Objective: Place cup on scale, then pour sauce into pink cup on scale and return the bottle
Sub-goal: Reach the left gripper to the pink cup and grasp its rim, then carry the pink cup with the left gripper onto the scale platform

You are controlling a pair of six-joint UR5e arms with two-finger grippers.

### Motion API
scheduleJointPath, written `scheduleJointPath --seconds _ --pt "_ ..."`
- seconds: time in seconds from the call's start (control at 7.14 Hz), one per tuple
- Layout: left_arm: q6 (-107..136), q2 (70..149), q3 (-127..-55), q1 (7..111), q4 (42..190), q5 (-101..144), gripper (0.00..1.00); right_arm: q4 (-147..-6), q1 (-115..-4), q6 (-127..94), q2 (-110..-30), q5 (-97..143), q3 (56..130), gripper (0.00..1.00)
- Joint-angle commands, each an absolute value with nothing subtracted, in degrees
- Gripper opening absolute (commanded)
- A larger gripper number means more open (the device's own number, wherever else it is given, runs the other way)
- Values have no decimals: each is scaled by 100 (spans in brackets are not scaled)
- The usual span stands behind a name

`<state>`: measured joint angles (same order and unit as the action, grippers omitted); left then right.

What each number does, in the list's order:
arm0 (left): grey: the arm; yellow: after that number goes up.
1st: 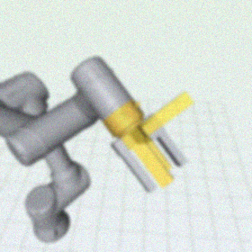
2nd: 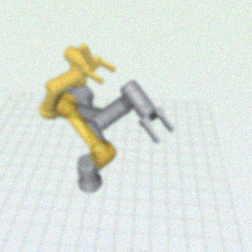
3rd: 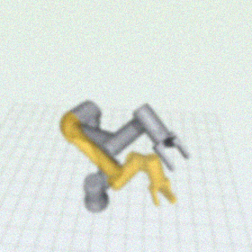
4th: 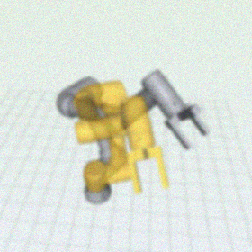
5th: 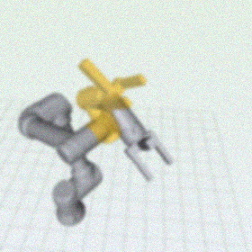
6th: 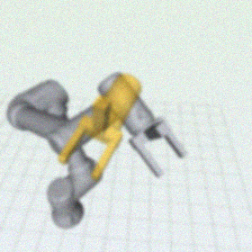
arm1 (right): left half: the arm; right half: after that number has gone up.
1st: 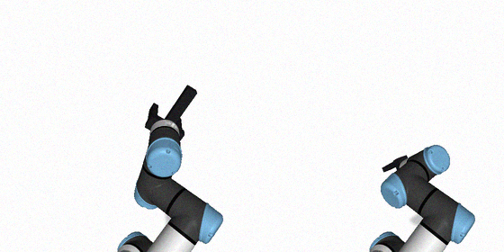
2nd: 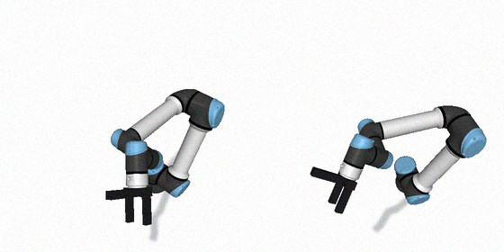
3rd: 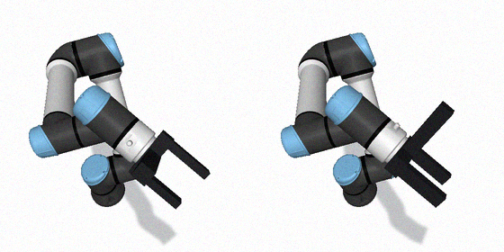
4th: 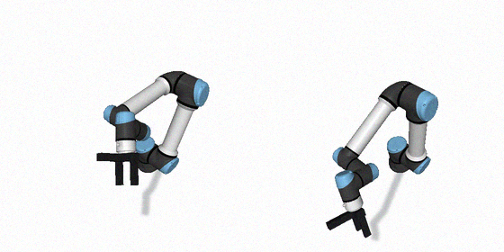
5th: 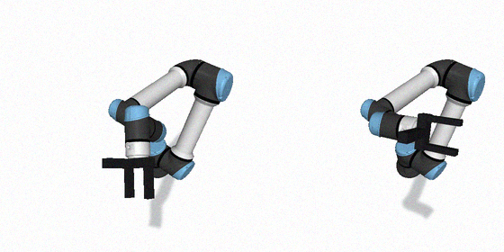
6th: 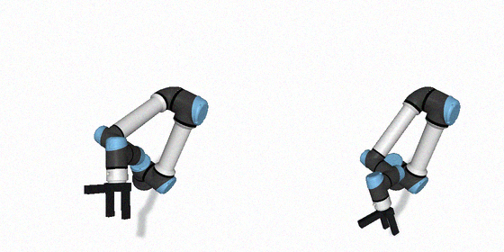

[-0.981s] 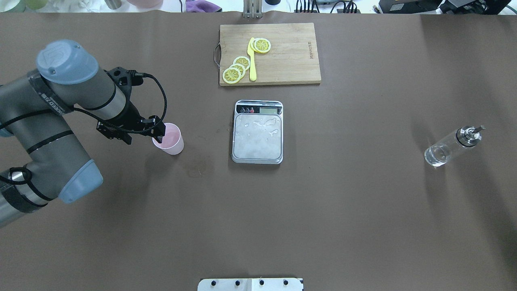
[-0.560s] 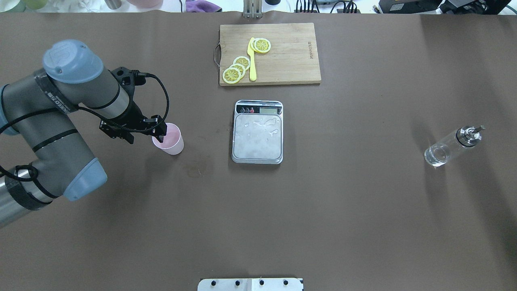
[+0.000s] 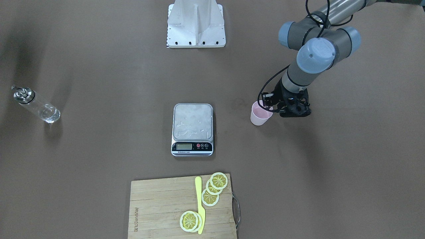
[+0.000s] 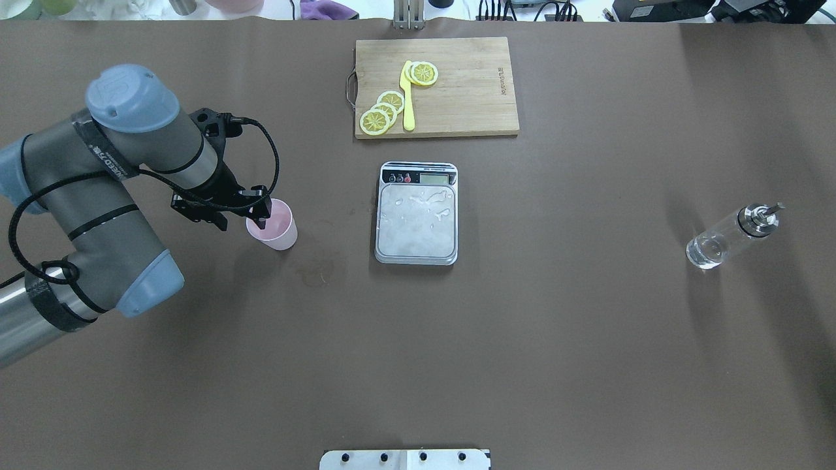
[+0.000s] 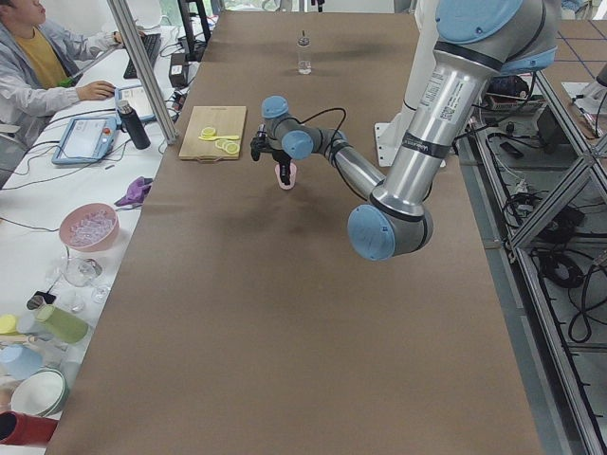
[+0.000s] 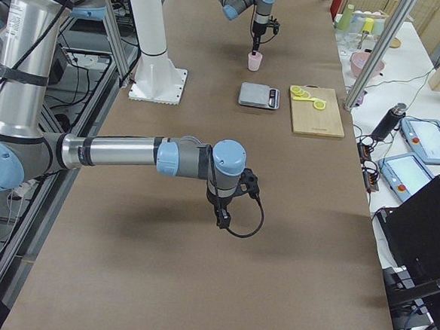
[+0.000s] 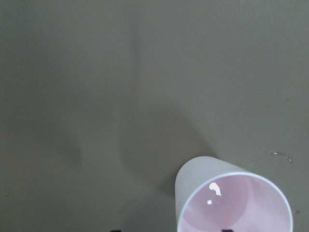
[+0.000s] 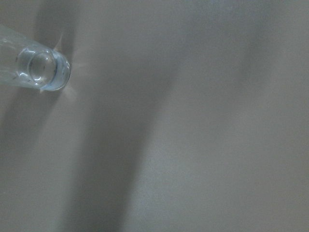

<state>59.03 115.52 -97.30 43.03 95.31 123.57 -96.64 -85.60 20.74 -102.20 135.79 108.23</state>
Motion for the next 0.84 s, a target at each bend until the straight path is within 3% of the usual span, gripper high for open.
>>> scheduleJointPath --seconds 0.0,0.7 --pt "5932 11584 -9712 4280 9545 12366 0 -9650 -8561 2083 -10195 13570 10828 100" --pt "7108 12925 -9502 4237 9396 12410 0 -9642 -8552 2101 -10187 13579 10837 100"
